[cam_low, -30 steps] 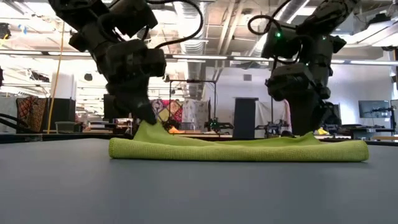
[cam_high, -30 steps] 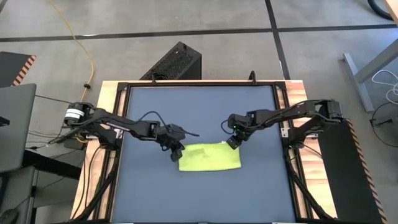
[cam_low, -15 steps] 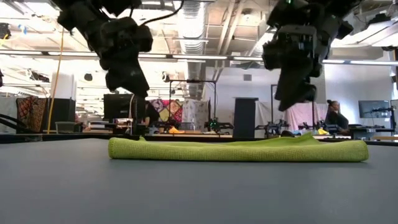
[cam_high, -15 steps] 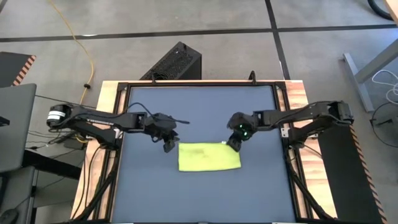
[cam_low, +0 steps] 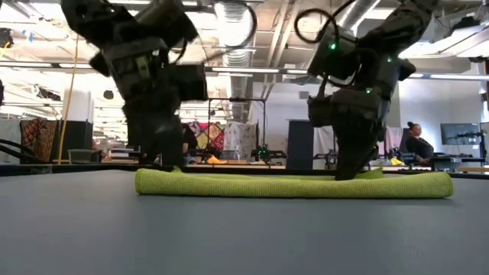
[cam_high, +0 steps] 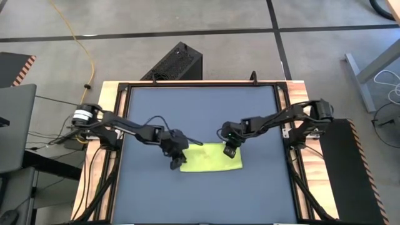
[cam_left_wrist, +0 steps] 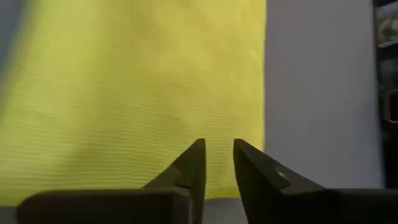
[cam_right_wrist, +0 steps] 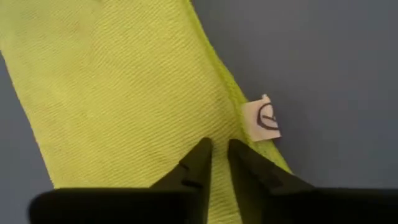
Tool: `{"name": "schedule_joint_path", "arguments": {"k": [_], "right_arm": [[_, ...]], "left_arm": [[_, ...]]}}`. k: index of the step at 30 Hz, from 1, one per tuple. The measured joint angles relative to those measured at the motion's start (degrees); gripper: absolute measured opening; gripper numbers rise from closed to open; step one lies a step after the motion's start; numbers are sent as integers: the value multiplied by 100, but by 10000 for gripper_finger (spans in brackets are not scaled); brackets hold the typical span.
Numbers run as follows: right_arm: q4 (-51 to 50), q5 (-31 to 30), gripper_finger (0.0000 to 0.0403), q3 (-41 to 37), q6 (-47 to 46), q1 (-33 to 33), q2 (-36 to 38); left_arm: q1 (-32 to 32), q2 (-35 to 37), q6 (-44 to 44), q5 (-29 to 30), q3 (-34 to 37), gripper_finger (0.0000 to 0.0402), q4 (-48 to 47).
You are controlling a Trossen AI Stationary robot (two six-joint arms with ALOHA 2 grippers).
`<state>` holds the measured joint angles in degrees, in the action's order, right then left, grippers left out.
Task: Roll towel
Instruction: Roll the green microfiber towel
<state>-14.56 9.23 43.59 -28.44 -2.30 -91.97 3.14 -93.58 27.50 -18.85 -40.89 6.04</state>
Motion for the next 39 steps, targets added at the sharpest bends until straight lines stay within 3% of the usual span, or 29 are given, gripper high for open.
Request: {"name": "schedule_joint_path", "arguments": {"k": [2, 8, 14, 18, 24, 27, 29, 33, 39], "right_arm": [[-44, 73, 56, 6, -4, -54, -69], [-182, 504, 14, -17, -134, 168, 92], [-257, 436, 29, -19, -251, 392, 459], [-316, 393, 37, -19, -273, 411, 648], [-345, 389, 27, -19, -266, 251, 1009], [-386, 260, 24, -19, -199, 182, 1243], [-366, 139, 24, -19, -101, 137, 1360], [-234, 89, 23, -17, 86, 96, 1357], [2, 74, 23, -15, 288, 124, 829]], "left_arm": [[4, -160, 107, -15, -11, 46, 40], [-124, -195, 16, 736, -38, 4, -637], [-720, -203, -975, 1208, -417, 1, -1602], [-1347, -225, -1890, 1507, -1114, 2, -2630], [-2108, -219, -3013, 1979, -2718, 2, -4118], [-2288, -211, -3202, 1874, -3412, 2, -4463], [-2308, -208, -3067, 1388, -3675, 2, -4470], [-1912, -208, -2792, 47, -3556, 2, -3881], [-964, -212, -2603, 614, -2349, 2, -2965]]}}
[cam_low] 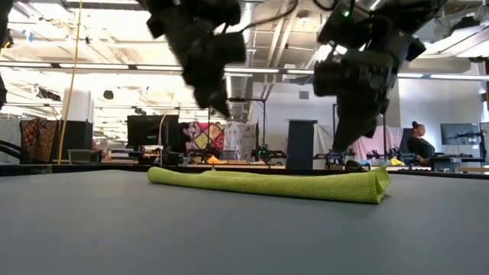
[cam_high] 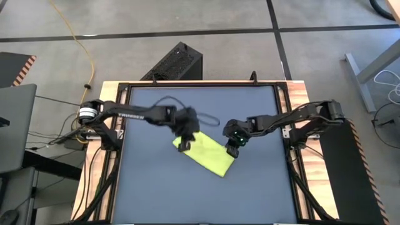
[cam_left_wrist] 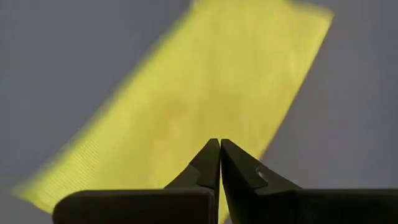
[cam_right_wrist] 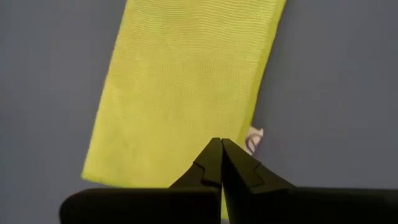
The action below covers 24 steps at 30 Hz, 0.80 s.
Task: Roll towel
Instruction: Roll the green microfiber towel
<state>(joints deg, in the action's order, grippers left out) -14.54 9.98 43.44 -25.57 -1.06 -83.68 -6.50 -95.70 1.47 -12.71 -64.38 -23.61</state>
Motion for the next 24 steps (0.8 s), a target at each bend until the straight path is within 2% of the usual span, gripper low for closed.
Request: {"name": "schedule_joint_path", "arguments": {"k": [6, 10, 13, 19, 24], "right_arm": [[154, 48, 23, 0, 106, 30, -589], [196, 87, 23, 14, 122, 15, -892], [205, 126, 23, 26, 49, 22, -1018], [283, 48, 23, 5, -312, 198, -899], [467, 70, 23, 73, -439, 271, -633]], "left_arm": [[279, -4, 922, 354, 1017, 2, 91], [266, -4, 1255, 513, 1379, 2, 140], [218, 4, 1316, 854, 1464, 2, 74], [-246, 7, 989, 1459, 1466, 2, 44], [-955, 8, 783, 1969, 1452, 2, 9]]}}
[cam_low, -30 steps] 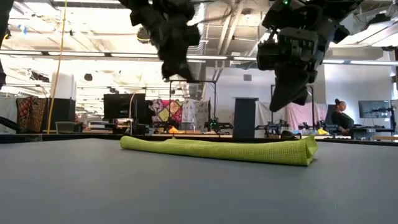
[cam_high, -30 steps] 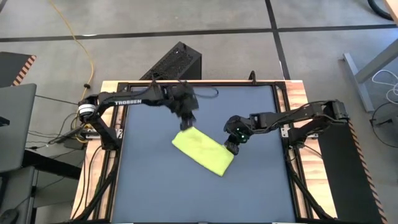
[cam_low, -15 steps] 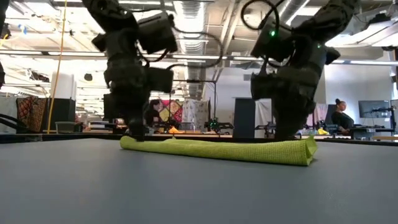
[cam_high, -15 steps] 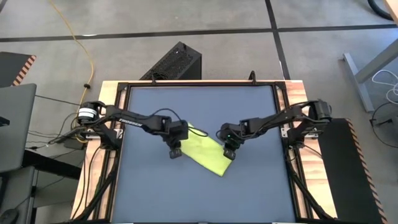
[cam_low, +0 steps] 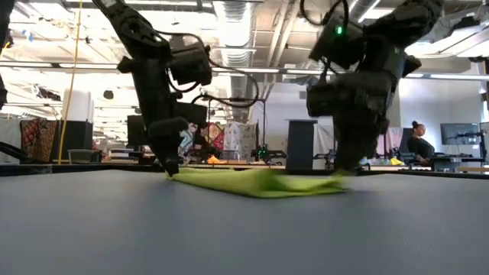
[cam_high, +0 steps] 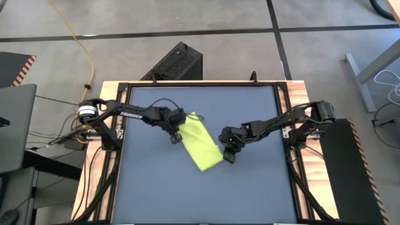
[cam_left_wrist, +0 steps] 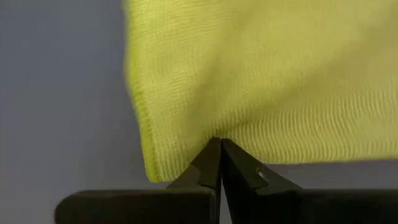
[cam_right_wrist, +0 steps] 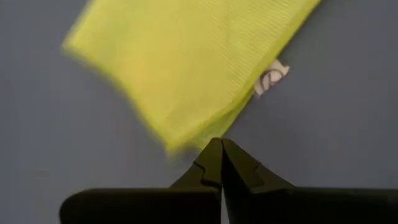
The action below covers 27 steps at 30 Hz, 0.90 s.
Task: Roll towel
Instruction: Roll the green microfiber towel
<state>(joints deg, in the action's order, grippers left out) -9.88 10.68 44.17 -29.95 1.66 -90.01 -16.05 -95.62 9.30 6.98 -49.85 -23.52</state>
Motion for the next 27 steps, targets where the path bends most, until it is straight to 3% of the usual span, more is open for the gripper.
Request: {"name": "schedule_joint_path", "arguments": {"k": [6, 10, 15, 22, 27], "right_arm": [[268, -30, 23, 141, -3, -118, 155], [905, -177, 23, 146, 36, -172, 60], [1649, -192, 23, 152, 140, -355, -334], [1953, -150, 23, 150, 149, -805, -691], [2454, 10, 23, 150, 350, -1113, -680]], "left_arm": [[-536, 174, -391, -760, -363, 2, -22], [-441, 470, -714, -1331, -397, 2, 189], [49, 469, -399, -2067, -397, 2, 673], [1094, -212, 107, -2111, -394, 2, 1160], [1662, -591, 758, -1748, -393, 2, 2089]]}}
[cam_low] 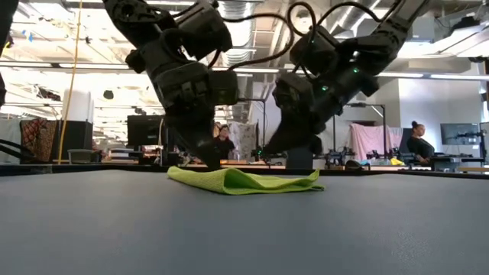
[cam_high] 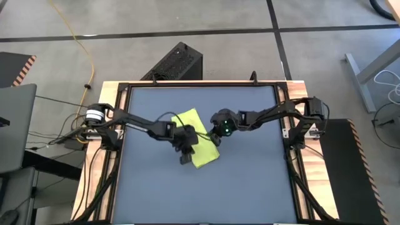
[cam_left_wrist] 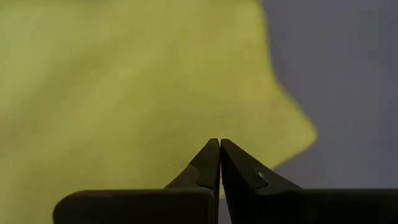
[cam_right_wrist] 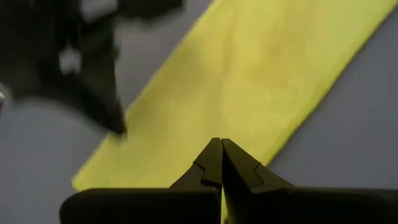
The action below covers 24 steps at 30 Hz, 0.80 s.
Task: Roll towel
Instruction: Roll the green microfiber towel
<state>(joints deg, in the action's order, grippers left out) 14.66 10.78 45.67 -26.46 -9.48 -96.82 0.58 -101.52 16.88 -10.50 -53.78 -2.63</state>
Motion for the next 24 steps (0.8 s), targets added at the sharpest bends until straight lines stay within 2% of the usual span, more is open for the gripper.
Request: {"name": "schedule_joint_path", "arguments": {"k": [6, 12, 15, 17, 22, 24], "right_arm": [[231, 180, 22, 199, 415, -464, -148], [149, 819, 22, 979, 1019, -823, -766], [-264, 904, 22, 1506, 1305, -871, -1165], [-726, 779, 22, 1895, 1642, -873, -1409], [-1764, -249, 22, 2732, 2266, -852, -1832], [-1881, -291, 22, 2923, 2449, -852, -1968]], "left_arm": [[366, -281, 761, 394, 1, 2, 181], [605, -262, 1563, 633, 66, 2, 74], [782, -257, 1885, 736, 66, 2, -58], [870, -194, 2016, 841, 66, 2, -259], [1095, 115, 2201, 1399, 75, 2, -972], [1175, 189, 2301, 1599, 79, 2, -1127]]}}
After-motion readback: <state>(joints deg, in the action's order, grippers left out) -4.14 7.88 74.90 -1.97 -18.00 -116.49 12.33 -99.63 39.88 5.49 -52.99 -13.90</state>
